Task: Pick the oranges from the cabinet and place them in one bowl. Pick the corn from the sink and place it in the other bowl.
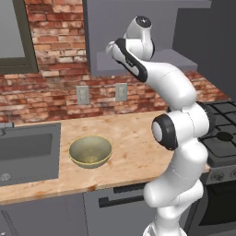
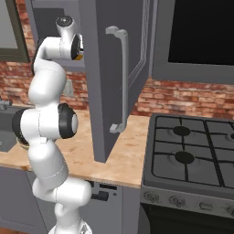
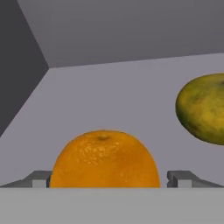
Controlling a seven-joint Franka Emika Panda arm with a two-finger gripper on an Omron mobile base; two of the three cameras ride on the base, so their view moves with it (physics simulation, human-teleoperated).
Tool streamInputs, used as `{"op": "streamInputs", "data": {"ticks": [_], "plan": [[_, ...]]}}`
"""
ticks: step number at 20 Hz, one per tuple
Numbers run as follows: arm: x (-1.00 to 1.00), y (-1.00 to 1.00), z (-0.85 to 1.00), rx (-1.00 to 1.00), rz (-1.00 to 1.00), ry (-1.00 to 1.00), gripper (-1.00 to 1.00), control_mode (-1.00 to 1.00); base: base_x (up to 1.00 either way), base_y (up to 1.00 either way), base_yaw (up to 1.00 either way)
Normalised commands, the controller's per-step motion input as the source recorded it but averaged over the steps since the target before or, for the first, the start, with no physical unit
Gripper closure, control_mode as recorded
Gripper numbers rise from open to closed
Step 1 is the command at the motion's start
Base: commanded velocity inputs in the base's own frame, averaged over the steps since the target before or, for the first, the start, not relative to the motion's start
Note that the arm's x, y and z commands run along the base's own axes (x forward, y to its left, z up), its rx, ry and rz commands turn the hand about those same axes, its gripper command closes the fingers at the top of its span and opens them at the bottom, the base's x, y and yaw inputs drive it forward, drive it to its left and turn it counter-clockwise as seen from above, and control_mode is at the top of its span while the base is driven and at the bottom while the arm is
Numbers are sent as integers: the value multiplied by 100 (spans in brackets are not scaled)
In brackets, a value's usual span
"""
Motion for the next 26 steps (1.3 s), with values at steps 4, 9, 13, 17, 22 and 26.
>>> {"op": "streamInputs", "data": {"ticks": [4, 9, 13, 17, 22, 26], "plan": [[2, 0, 0, 0, 0, 3, -100, -100, 0, 0, 0], [0, 0, 0, 0, 0, 0, -100, -100, 0, 0, 0], [0, 0, 0, 0, 0, 0, -100, -100, 0, 0, 0], [0, 0, -7, 2, 0, 0, -100, -100, 0, 0, 0], [0, 0, -13, 4, 0, 0, -100, -100, 0, 0, 0], [0, 0, -4, 1, 0, 0, -100, -100, 0, 0, 0]]}}
